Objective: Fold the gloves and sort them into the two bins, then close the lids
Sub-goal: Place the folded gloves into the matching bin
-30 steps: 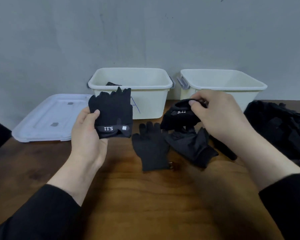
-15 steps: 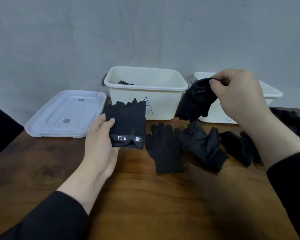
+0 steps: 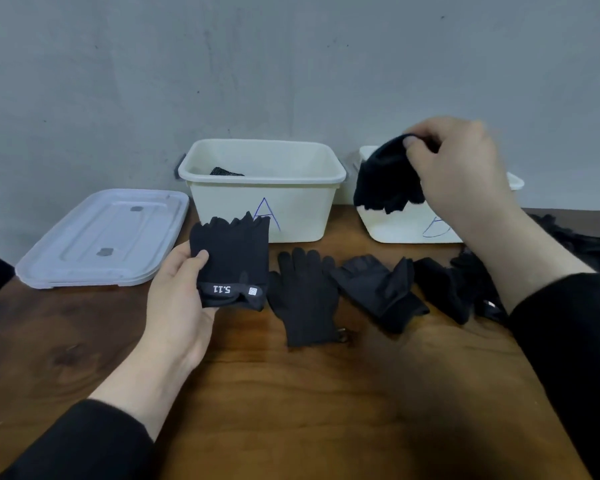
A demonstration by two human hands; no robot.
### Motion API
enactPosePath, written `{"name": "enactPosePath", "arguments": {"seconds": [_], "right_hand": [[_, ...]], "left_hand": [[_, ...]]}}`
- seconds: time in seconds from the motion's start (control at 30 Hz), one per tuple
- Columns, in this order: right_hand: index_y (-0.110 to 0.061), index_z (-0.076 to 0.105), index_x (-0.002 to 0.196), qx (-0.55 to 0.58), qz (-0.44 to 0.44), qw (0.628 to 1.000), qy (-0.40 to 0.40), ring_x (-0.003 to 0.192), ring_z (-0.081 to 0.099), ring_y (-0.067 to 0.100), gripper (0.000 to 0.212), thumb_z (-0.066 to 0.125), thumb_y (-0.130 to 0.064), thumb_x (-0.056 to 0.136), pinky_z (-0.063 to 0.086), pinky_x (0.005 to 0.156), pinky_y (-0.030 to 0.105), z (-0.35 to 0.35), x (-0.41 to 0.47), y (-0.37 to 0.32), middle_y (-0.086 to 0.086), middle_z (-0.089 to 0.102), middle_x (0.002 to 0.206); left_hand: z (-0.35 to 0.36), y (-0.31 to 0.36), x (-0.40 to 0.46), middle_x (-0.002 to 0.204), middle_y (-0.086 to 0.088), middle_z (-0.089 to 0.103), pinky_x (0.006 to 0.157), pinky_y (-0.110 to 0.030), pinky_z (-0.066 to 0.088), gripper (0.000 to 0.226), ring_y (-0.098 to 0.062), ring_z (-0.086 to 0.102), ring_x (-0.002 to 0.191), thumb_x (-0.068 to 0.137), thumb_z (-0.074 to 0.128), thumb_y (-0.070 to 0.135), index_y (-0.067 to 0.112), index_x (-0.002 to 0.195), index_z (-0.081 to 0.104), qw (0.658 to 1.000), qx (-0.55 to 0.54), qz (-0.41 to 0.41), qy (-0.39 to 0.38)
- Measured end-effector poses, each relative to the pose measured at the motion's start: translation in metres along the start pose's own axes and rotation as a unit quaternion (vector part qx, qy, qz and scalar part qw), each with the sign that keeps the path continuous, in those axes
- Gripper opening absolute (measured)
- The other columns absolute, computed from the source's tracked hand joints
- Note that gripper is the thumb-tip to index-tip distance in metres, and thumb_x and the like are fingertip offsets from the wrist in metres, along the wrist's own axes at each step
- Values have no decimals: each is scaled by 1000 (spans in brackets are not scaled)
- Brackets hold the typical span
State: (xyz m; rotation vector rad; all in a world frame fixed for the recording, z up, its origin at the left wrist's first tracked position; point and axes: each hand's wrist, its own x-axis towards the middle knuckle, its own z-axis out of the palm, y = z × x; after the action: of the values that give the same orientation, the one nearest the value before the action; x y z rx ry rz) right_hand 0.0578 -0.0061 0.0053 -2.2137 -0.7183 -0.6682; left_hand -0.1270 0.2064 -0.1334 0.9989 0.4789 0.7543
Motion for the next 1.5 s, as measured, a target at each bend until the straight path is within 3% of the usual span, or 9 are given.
{"name": "enactPosePath", "arguments": {"seconds": [0.17, 0.3, 0.57, 0.67, 0.8, 0.97, 1.23, 1.4, 1.5], "right_hand": [[-22, 74, 108, 54, -4, 998, -12, 83, 59, 11, 21, 56, -26, 100, 37, 64, 7, -1, -8, -14, -8, 68, 90], [-22, 76, 99, 43, -28, 991, -123, 92, 65, 23, 16, 61, -25, 96, 52, 83, 35, 32, -29, -40, 1, 73, 92], [-23, 74, 110, 146, -63, 984, -86, 85, 66, 11, 19, 57, -26, 101, 54, 80, 30, 82, -64, -87, -6, 75, 93], [-28, 69, 126, 101, -153, 959, -216, 110, 63, 4, 28, 57, -35, 101, 45, 97, 19, 101, -114, -83, -12, 71, 120], [-36, 56, 142, 38, -203, 897, -392, 143, 27, -10, 50, 39, -57, 100, 18, 125, 29, 124, -173, -58, -22, 46, 151], [-36, 68, 99, 231, -4, 950, -211, 95, 65, -2, 15, 55, -44, 97, 54, 83, 19, 111, -154, -62, -22, 70, 93], [-10, 58, 106, 463, 250, 807, -267, 77, 74, 17, 14, 64, -20, 99, 62, 80, 38, 129, -129, -93, 8, 75, 95], [-24, 67, 96, 296, 147, 904, -271, 59, 69, 9, 7, 64, -18, 97, 52, 60, 17, 132, -129, -77, -1, 71, 82], [-33, 70, 99, 153, 78, 937, -305, 66, 64, 3, 9, 63, -27, 98, 45, 58, 10, 140, -146, -65, -13, 66, 87]], "left_hand": [[-3, 11, 2, 118, -6, 73, 77, -30, 59, 25, -18, 71, 104, 103, 45, 9, 18, 111, 68, 999, -25, 14, 28], [-13, 36, 10, 122, -10, 71, 88, -38, 56, 30, -22, 70, 105, 100, 44, 6, 13, 121, 64, 997, -43, 40, 52], [-30, 77, 15, 107, -6, 74, 86, -38, 58, 31, -21, 71, 97, 96, 41, 0, 15, 108, 66, 994, -40, 96, 42], [-37, 82, 17, 108, -7, 73, 91, -39, 57, 31, -23, 70, 101, 96, 40, -1, 14, 104, 66, 992, -53, 109, 36], [-49, 64, 21, 108, -9, 74, 82, -40, 58, 30, -25, 70, 100, 96, 40, -1, 12, 106, 66, 995, -36, 77, 49], [-54, 41, 24, 112, -20, 69, 90, -45, 56, 25, -35, 67, 104, 97, 43, -1, 6, 115, 59, 998, -59, 14, 29], [-40, 28, 10, 125, -23, 66, 94, -47, 55, 30, -38, 65, 115, 99, 46, -1, 5, 126, 58, 996, -44, -23, -79], [-49, 23, 17, 93, -1, 75, 74, -36, 60, 18, -16, 73, 84, 97, 63, 17, 19, 114, 67, 968, 249, 6, -33], [-58, 23, 20, 76, 13, 61, 63, -23, 46, 25, -5, 61, 72, 91, 70, 38, 25, 109, 60, 827, 560, 20, -39]]}}
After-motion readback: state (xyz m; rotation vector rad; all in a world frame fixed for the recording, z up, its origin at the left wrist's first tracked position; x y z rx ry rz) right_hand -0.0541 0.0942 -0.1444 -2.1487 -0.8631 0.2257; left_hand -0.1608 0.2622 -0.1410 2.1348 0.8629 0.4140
